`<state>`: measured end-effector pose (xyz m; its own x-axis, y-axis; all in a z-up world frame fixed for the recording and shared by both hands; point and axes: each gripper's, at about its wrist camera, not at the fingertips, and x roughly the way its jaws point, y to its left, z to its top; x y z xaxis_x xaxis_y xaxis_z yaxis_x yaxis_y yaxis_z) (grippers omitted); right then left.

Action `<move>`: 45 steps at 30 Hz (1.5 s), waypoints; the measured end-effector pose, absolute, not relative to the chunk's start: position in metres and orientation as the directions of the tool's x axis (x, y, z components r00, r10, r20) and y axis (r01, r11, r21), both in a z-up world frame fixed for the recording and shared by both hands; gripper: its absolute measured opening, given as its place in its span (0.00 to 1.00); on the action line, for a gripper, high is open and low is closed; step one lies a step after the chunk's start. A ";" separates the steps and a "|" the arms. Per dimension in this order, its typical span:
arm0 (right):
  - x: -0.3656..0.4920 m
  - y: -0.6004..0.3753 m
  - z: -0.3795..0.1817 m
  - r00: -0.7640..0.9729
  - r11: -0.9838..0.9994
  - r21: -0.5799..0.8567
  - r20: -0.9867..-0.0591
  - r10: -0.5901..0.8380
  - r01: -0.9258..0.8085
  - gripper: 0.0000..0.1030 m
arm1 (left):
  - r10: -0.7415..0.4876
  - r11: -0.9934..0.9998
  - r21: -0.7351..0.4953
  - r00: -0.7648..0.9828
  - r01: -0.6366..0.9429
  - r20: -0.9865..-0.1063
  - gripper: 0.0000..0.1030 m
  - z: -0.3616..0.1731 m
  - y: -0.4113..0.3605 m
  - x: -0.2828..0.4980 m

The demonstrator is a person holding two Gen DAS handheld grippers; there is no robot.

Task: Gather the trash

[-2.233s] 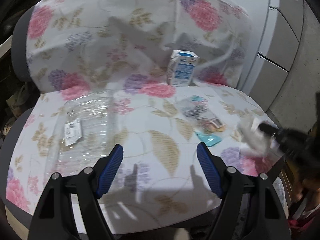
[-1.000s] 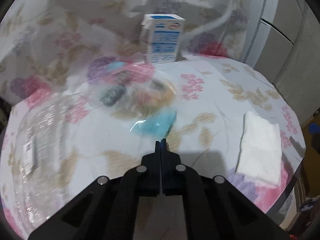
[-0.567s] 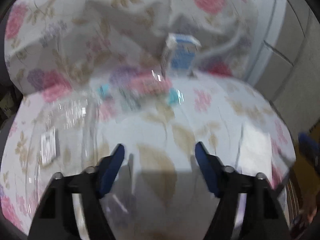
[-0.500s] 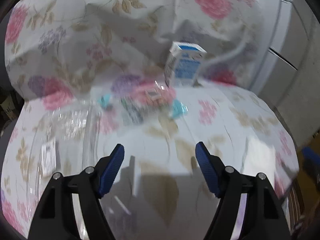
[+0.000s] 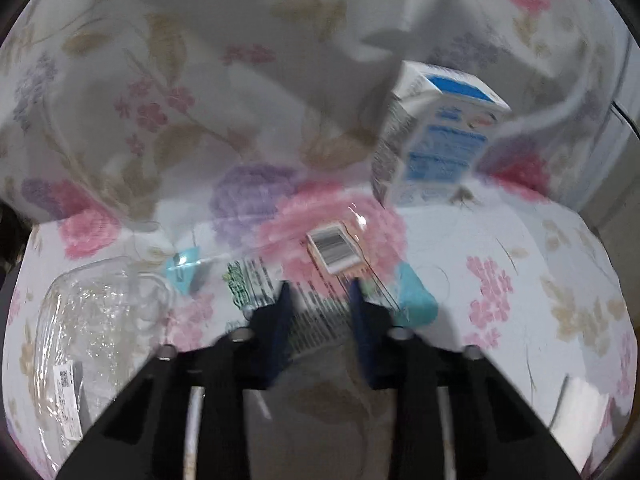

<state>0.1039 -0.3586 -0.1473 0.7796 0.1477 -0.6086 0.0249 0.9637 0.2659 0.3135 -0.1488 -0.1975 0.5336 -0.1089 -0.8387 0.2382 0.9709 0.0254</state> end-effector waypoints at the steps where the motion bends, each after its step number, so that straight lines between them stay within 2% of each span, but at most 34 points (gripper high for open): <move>1: 0.104 -0.359 -0.148 0.779 0.963 0.267 -0.609 0.148 0.026 0.55 | -0.143 0.965 -0.007 0.506 0.262 -0.850 0.07 -0.197 -0.149 0.312; 2: 0.103 -0.359 -0.148 0.778 0.962 0.271 -0.610 0.150 0.027 0.55 | -0.188 0.956 -0.052 0.467 0.289 -0.864 0.03 -0.198 -0.148 0.309; 3: 0.103 -0.359 -0.148 0.777 0.962 0.273 -0.611 0.151 0.029 0.55 | -0.211 0.949 -0.072 0.446 0.308 -0.870 0.03 -0.199 -0.148 0.304; 6: 0.100 -0.357 -0.145 0.779 0.961 0.276 -0.608 0.154 0.026 0.55 | -0.220 0.931 -0.058 0.427 0.359 -0.877 0.03 -0.197 -0.150 0.283; 9: 0.098 -0.352 -0.140 0.781 0.963 0.269 -0.604 0.160 0.011 0.55 | -0.273 0.933 -0.134 0.414 0.335 -0.868 0.03 -0.190 -0.134 0.263; 12: 0.106 -0.343 -0.134 0.776 0.966 0.260 -0.606 0.176 -0.017 0.57 | -0.260 0.942 -0.116 0.467 0.315 -0.845 0.06 -0.177 -0.121 0.248; 17: 0.141 -0.312 -0.122 0.760 0.964 0.246 -0.605 0.237 -0.104 0.60 | -0.205 0.961 -0.038 0.614 0.274 -0.762 0.37 -0.142 -0.089 0.221; 19: 0.156 -0.298 -0.122 0.755 0.963 0.241 -0.607 0.248 -0.123 0.61 | -0.168 0.970 -0.005 0.661 0.241 -0.731 0.45 -0.133 -0.075 0.215; 24: 0.211 -0.258 -0.138 0.723 0.961 0.233 -0.637 0.268 -0.151 0.59 | -0.111 0.984 0.016 0.688 0.175 -0.717 0.46 -0.123 -0.040 0.220; 27: 0.246 -0.244 -0.153 0.680 0.960 0.242 -0.681 0.273 -0.143 0.47 | -0.086 0.989 0.025 0.694 0.148 -0.715 0.46 -0.122 -0.024 0.223; 34: 0.301 -0.248 -0.189 0.586 0.952 0.300 -0.761 0.278 -0.062 0.50 | -0.112 0.992 -0.038 0.689 0.122 -0.716 0.45 -0.129 0.001 0.230; 38: 0.303 -0.245 -0.204 0.562 0.942 0.332 -0.769 0.304 -0.055 0.50 | -0.136 0.989 -0.065 0.677 0.129 -0.723 0.46 -0.135 0.006 0.231; 39: 0.302 -0.246 -0.205 0.567 0.942 0.332 -0.766 0.303 -0.054 0.47 | -0.137 0.989 -0.067 0.675 0.129 -0.725 0.45 -0.137 0.006 0.232; 40: 0.300 -0.248 -0.205 0.573 0.940 0.337 -0.762 0.301 -0.047 0.35 | -0.139 0.989 -0.069 0.674 0.130 -0.726 0.46 -0.138 0.007 0.231; 41: 0.300 -0.252 -0.205 0.575 0.933 0.358 -0.755 0.315 -0.040 0.28 | -0.140 0.989 -0.071 0.672 0.129 -0.728 0.45 -0.139 0.007 0.231; 43: 0.299 -0.260 -0.206 0.567 0.889 0.457 -0.724 0.394 -0.034 0.04 | -0.148 0.988 -0.084 0.667 0.128 -0.731 0.45 -0.140 0.009 0.231; 45: 0.295 -0.262 -0.204 0.555 0.848 0.527 -0.689 0.466 -0.057 0.03 | -0.150 0.988 -0.086 0.667 0.127 -0.730 0.45 -0.139 0.009 0.227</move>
